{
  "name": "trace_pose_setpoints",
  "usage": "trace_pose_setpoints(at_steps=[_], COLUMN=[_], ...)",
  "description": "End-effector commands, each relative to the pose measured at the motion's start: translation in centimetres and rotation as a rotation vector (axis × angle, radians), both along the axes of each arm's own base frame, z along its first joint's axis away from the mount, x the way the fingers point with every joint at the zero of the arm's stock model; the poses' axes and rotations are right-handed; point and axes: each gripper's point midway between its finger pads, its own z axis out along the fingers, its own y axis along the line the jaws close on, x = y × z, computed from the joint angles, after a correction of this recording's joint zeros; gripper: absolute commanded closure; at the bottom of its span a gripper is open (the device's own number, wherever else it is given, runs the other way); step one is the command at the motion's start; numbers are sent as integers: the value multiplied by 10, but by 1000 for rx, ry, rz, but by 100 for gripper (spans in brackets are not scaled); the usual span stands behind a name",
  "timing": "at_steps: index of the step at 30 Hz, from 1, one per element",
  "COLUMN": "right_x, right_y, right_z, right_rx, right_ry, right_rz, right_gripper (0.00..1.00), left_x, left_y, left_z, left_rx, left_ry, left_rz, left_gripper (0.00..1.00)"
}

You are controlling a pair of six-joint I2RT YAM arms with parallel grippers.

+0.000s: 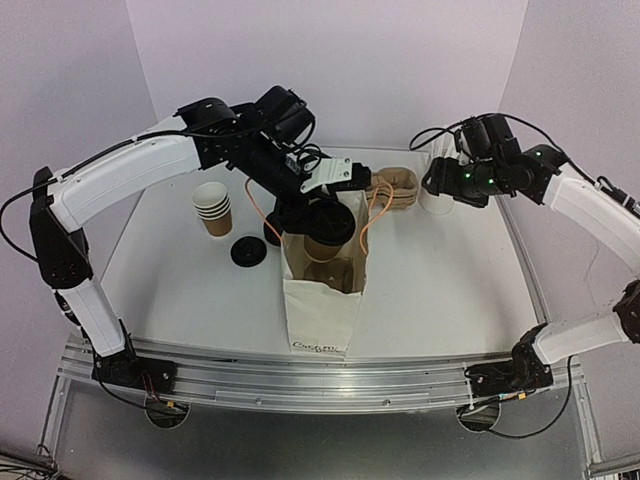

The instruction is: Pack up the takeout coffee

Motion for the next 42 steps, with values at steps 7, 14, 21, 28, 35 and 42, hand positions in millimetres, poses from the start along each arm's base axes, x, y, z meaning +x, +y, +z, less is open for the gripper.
trace_pose_setpoints(at_steps=[7, 14, 21, 28, 35, 42], right_x=[-1, -8, -15, -20, -20, -19], right_y=[42, 45, 36, 28, 26, 23], right_z=[2, -11, -10, -7, -4, 5], right_rx=[160, 180, 172, 167, 170, 166], right_ry=[91, 141, 123, 99, 91, 60], right_rz=[119, 119, 110, 87, 78, 73], right_gripper=[24, 26, 26, 26, 26, 26], left_x=[3, 7, 9, 27, 29, 10], left_y=[-4, -17, -33, -16, -6, 1], left_z=[2, -5, -11, -37, -55, -79], left_rx=[82, 44, -73, -59, -140, -119], left_ry=[41, 36, -5, 1, 16, 39], left_rz=[-6, -20, -56, 20, 57, -20], left_gripper=[62, 63, 64, 66, 67, 68])
